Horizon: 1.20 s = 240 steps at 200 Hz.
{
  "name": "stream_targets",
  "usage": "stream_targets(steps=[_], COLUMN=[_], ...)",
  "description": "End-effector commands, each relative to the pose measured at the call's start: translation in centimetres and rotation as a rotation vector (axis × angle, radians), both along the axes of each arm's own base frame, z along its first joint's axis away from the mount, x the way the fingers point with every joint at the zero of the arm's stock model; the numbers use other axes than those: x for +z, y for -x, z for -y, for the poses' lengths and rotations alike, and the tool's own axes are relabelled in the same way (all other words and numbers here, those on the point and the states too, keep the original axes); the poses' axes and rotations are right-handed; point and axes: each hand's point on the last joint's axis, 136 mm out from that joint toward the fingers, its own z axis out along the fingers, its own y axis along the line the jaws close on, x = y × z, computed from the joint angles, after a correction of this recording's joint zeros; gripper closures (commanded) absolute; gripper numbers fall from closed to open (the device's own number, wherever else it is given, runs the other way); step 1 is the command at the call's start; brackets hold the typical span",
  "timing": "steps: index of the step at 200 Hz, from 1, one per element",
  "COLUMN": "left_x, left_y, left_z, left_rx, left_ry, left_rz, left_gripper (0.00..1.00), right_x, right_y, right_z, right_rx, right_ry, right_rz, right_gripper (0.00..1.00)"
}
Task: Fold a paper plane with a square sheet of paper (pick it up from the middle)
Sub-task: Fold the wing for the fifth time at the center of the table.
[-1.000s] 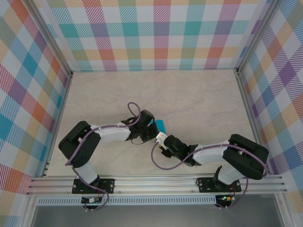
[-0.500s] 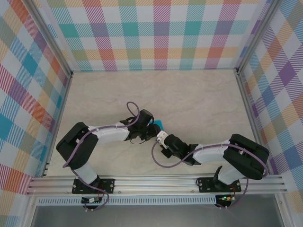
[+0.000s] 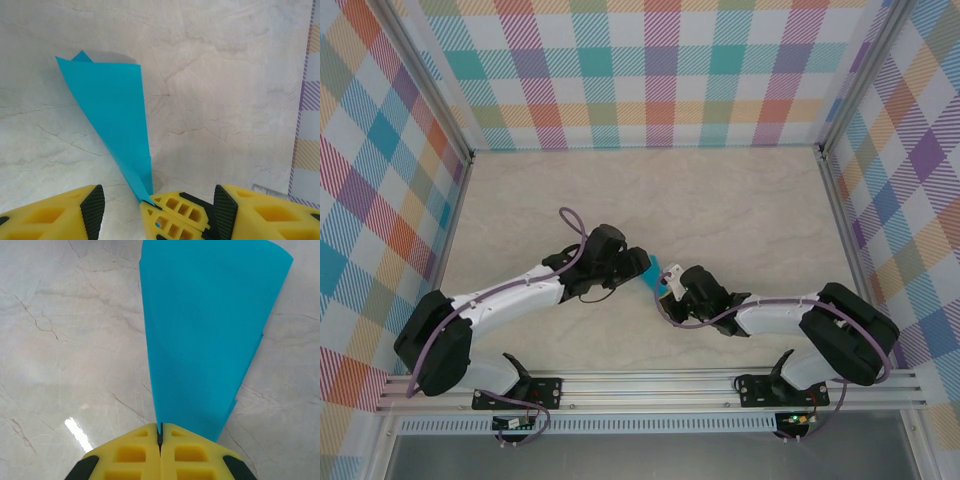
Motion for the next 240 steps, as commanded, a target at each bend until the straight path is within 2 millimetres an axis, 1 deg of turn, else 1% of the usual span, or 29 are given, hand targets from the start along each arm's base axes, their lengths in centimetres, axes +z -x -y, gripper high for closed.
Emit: stream_targets(steps=[1,30,88,132,160,173,192,205,240], left_x=[-1.4,-1.8,-3.3,-3.8,-3.9,-3.9,-3.8,-3.8,-4.3], left_y=[0.9,1.2,1.7,1.9,2.0,2.1,2.0,1.9,1.7], left_z=[-1.8,-2.0,-1.7,-1.8,-1.7,-1.7,-1.4,-1.1,0.1], left_rx=[0.02,0.022,0.017,0.016,0.012,0.008,0.003,-0.003,-0.032], left_ry=[-0.067,-0.059,-0.035,-0.03,-0.025,-0.023,-0.009,-0.002,0.03], left_rz=[-0.018,-0.025,-0.054,-0.062,-0.061,-0.06,-0.054,-0.055,-0.062], left_gripper=[0.38,0.38,0.4,0.41,0.41,0.41,0.42,0.43,0.54], right_x=[0.2,0.2,-1.0,-1.4,-0.9,-0.4,0.4,0.5,0.8], right_y=[0.8,0.6,0.7,0.4,0.0,-0.2,-0.6,-0.8,-1.3], right_z=[-0.4,0.1,0.4,0.6,1.0,1.2,1.6,1.9,2.3], right_rx=[0.0,-0.044,-0.112,-0.154,-0.169,-0.174,-0.187,-0.208,-0.252], right_ry=[-0.086,-0.159,-0.244,-0.325,-0.382,-0.405,-0.432,-0.441,-0.51], right_rz=[-0.098,-0.193,-0.41,-0.558,-0.594,-0.595,-0.588,-0.596,-0.67], right_gripper=[0.98,0.98,0.99,1.0,1.0,1.0,1.0,1.0,1.0])
